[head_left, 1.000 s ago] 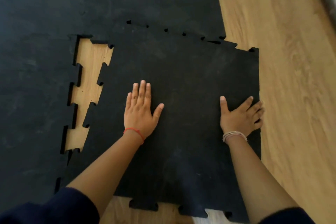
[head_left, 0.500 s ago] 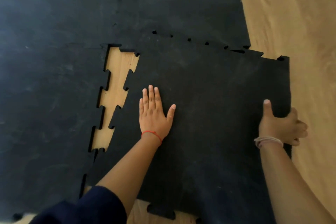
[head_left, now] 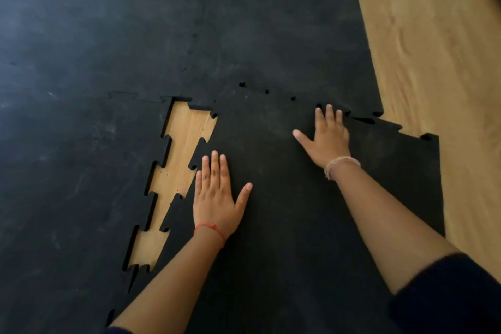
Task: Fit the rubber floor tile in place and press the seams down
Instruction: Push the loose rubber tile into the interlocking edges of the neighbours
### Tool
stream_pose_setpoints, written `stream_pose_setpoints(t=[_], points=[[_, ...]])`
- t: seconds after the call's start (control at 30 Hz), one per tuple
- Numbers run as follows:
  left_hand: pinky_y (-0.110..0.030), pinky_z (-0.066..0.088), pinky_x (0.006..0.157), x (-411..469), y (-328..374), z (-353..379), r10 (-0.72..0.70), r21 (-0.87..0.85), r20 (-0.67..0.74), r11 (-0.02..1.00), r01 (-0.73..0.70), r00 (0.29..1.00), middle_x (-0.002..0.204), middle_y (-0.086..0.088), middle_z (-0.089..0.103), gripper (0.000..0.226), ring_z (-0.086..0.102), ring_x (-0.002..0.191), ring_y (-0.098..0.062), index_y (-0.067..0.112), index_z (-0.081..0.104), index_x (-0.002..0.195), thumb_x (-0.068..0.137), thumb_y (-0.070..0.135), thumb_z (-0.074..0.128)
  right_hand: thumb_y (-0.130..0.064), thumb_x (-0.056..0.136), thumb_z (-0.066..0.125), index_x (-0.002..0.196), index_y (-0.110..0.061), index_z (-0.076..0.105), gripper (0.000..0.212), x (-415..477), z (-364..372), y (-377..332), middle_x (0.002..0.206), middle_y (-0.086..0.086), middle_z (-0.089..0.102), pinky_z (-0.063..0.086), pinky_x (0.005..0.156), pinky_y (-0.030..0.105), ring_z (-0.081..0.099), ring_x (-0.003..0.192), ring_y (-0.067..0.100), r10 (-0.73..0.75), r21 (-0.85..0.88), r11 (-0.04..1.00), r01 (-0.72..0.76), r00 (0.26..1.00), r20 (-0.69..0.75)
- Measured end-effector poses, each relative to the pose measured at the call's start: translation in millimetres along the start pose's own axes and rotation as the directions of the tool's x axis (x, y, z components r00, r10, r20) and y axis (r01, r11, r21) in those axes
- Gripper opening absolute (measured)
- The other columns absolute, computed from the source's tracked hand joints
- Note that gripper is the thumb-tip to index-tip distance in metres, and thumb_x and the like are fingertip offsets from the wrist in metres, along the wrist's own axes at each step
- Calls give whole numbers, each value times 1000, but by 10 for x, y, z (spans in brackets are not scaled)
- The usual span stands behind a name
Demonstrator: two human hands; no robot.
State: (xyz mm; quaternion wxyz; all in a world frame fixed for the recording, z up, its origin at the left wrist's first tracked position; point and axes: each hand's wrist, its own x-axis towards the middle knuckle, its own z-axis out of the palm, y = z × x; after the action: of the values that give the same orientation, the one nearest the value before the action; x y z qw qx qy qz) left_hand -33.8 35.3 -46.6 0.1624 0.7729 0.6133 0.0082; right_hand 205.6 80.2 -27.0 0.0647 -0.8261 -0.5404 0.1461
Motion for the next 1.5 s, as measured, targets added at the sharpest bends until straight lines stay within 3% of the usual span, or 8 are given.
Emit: stream_pose_setpoints(t=[0.2,0.37,0.6,0.77,0.93,1.03,1.17,1.5], points=[[-31,-20,106,34,15,-35,-6,-10,6,1000,6,1000,145,1,-32,83,-33,132,-15,16,-23,140,77,67,-7,-53,90,43,130,-1,42,65,640,-63,-503,133,17,45,29,100,40,39,122,33,-110,-61,992,106,992,-54],[-31,-20,107,-21,21,-50,-27,-24,8,999,27,1000,144,1,-33,80,-34,131,-16,16,-24,139,81,66,-2,-45,87,55,124,-2,50,57,640,-78,-615,129,16,49,33,98,37,40,122,31,9,177,984,3,998,-64],[-28,-28,107,-471,-181,38,-168,-70,-41,984,165,985,147,-1,-32,81,-36,132,-15,16,-25,139,79,66,-5,-43,86,57,111,-3,56,47,483,-54,-1043,117,14,59,42,92,40,53,110,30,-51,274,960,51,999,-4],[-27,-21,109,-585,-294,83,-211,-104,-131,975,198,969,152,-4,-15,79,-27,136,-14,13,-10,144,86,63,9,-51,85,54,115,-5,53,55,358,-174,-1347,122,14,52,41,94,44,50,112,32,-116,206,973,102,992,54],[-29,-22,109,-519,-353,29,-193,-72,-69,979,189,979,146,0,-29,81,-32,133,-15,15,-22,139,78,66,-7,-60,85,47,132,-14,45,66,12,-219,-975,153,10,20,22,105,48,19,138,30,-223,-11,975,223,975,11],[-32,-18,110,-358,-413,-1,-228,-44,-64,973,226,972,149,-5,-26,84,-29,134,-17,11,-21,140,78,65,-7,-56,87,46,138,-8,36,71,-329,-137,-279,154,15,14,20,107,52,12,140,32,88,-9,996,-90,986,-141],[-35,-13,112,-83,-436,-80,-295,-54,-49,955,292,954,154,-12,-16,80,-20,139,-22,6,-15,142,89,59,13,-60,86,44,145,-2,10,90,-868,44,561,154,22,3,9,111,54,4,140,40,655,70,755,-652,745,-126],[-44,7,115,79,-354,-266,-318,-128,-42,942,310,947,146,-26,19,74,9,137,-38,6,7,145,91,47,38,-54,84,54,126,9,41,77,-899,-173,882,137,29,38,27,102,49,34,126,43,830,344,530,-775,558,-21]])
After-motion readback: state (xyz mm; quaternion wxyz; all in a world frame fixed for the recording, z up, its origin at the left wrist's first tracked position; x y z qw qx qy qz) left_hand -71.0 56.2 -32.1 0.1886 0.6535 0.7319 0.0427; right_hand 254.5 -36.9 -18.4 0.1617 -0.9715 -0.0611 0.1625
